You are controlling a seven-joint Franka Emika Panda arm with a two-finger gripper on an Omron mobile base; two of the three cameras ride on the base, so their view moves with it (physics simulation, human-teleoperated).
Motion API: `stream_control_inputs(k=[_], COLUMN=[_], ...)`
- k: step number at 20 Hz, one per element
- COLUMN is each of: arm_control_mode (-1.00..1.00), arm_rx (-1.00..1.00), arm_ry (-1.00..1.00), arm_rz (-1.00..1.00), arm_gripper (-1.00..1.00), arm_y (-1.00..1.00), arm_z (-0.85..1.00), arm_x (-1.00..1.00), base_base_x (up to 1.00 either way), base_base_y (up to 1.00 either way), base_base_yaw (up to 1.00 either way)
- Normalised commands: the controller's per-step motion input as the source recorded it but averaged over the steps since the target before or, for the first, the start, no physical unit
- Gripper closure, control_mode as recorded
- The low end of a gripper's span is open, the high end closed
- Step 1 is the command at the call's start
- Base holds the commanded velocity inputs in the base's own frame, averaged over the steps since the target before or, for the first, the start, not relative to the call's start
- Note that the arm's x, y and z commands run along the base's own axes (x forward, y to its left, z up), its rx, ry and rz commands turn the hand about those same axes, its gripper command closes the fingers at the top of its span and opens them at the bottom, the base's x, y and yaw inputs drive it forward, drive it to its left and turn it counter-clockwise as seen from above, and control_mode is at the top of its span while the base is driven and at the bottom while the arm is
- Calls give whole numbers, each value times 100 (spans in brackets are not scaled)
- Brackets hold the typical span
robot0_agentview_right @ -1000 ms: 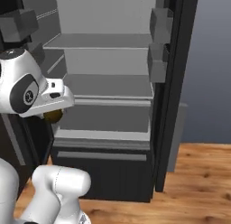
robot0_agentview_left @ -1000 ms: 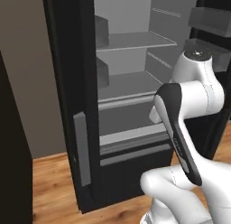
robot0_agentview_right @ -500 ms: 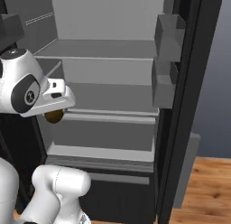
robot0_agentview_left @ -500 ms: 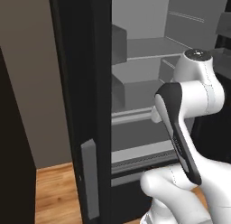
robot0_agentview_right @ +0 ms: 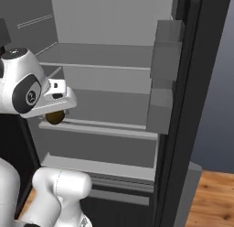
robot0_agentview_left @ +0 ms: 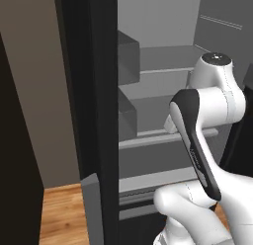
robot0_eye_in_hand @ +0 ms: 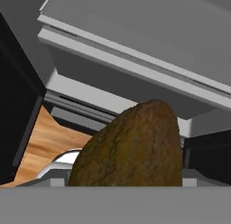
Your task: Place the liquor on the top shelf of the fridge to keep it out of children's reach, and place the kiwi and avocado on lower shelves for easy access.
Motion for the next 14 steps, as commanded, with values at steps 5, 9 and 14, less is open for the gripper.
stream_control_inputs(k=[5, 9, 14], arm_control_mode=[100, -100, -100], arm_rx=[0, 0, 0], arm_ry=[0, -14, -23], arm_rz=[0, 0, 0], arm_gripper=[100, 100, 100], arm_y=[0, -12, -9], arm_z=[0, -34, -59], arm_x=[0, 16, 35], base_base_x=[18, 4, 0], base_base_y=[-28, -5, 0], base_base_yaw=[10, 1, 0])
